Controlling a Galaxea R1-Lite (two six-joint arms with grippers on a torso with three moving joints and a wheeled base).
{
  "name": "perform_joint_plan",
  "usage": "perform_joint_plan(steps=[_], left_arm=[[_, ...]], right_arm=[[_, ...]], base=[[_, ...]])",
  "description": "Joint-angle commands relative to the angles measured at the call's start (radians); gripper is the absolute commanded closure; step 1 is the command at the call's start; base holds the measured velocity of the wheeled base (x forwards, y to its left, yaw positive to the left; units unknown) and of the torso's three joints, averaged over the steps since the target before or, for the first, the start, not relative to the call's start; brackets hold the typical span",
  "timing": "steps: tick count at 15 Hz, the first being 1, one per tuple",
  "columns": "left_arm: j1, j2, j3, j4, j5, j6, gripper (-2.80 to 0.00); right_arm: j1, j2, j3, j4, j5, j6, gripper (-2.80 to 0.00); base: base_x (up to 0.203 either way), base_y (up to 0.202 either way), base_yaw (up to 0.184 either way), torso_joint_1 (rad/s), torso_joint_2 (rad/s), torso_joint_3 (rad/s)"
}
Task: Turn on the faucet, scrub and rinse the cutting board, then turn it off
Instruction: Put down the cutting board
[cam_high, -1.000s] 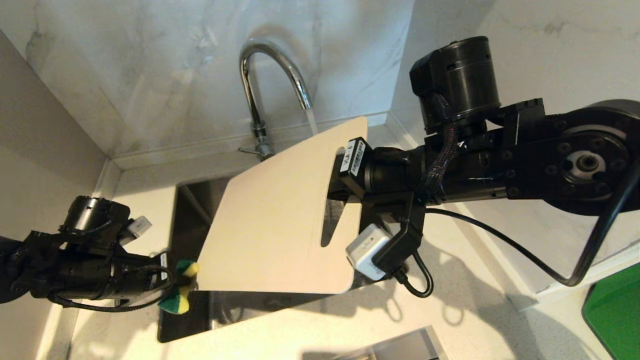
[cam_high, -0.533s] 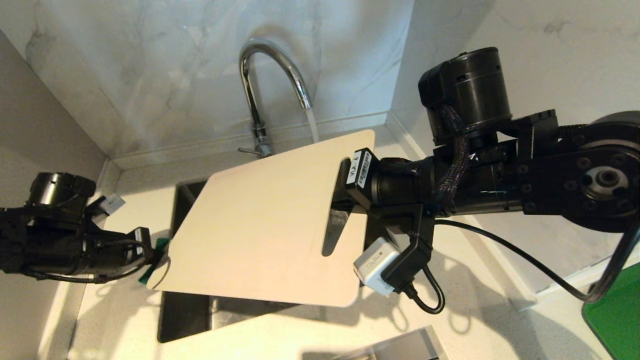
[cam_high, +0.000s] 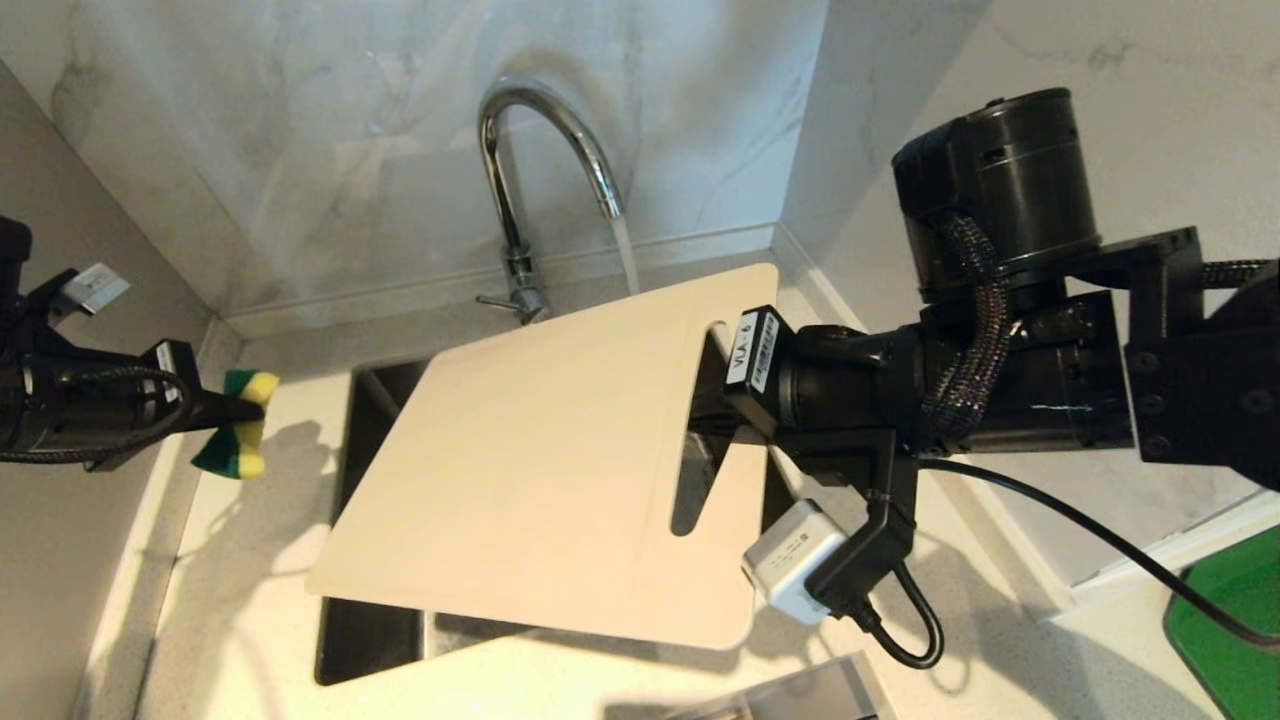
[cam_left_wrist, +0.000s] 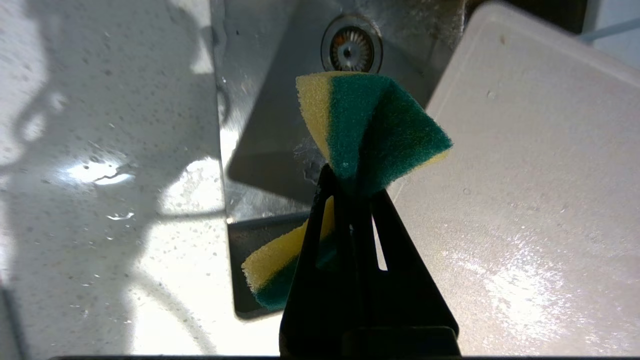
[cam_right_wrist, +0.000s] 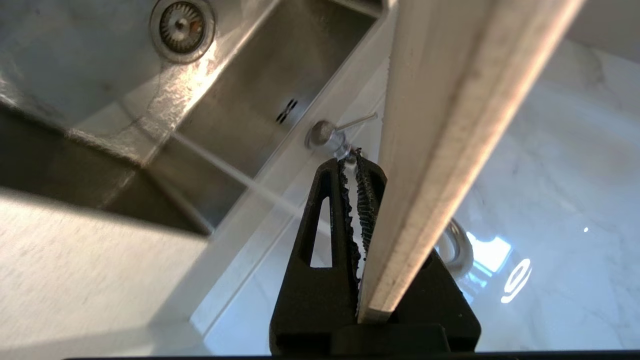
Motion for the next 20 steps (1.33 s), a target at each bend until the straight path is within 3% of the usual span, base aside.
perform_joint_plan(steps=[1,8,10,12,15,20], left_arm=[[0.016,-0.037,-0.055,0.071,-0.003,-0.001,0.00],[0.016,-0.080,-0.073,0.123,-0.005,0.010,0.00],[0.013,-0.081,-0.075,0.139,-0.051,0.009,0.00],[0.010,-0.083,-0.079,0.155,-0.071,0.010,0.00],[-0.004,-0.092,-0.077,0.153,-0.069,0.010,0.00],[-0.010,-0.084,-0.076,0.155,-0.066,0.010,0.00]], right_arm=[[0.000,-0.087,0.054,0.001,-0.029,-0.007,0.00],[0.001,-0.443,0.322,-0.001,-0.348,0.112,0.00],[0.002,-0.537,0.387,-0.002,-0.435,0.182,0.00],[0.001,-0.590,0.438,-0.003,-0.453,0.280,0.00],[0.001,-0.622,0.491,-0.059,-0.458,0.305,0.00],[0.002,-0.584,0.701,-0.508,-0.460,0.342,0.00]], base=[[0.000,0.000,0.000,0.000,0.00,0.000],[0.000,0.000,0.000,0.000,0.00,0.000],[0.000,0.000,0.000,0.000,0.00,0.000],[0.000,0.000,0.000,0.000,0.00,0.000],[0.000,0.000,0.000,0.000,0.00,0.000],[0.000,0.000,0.000,0.000,0.00,0.000]])
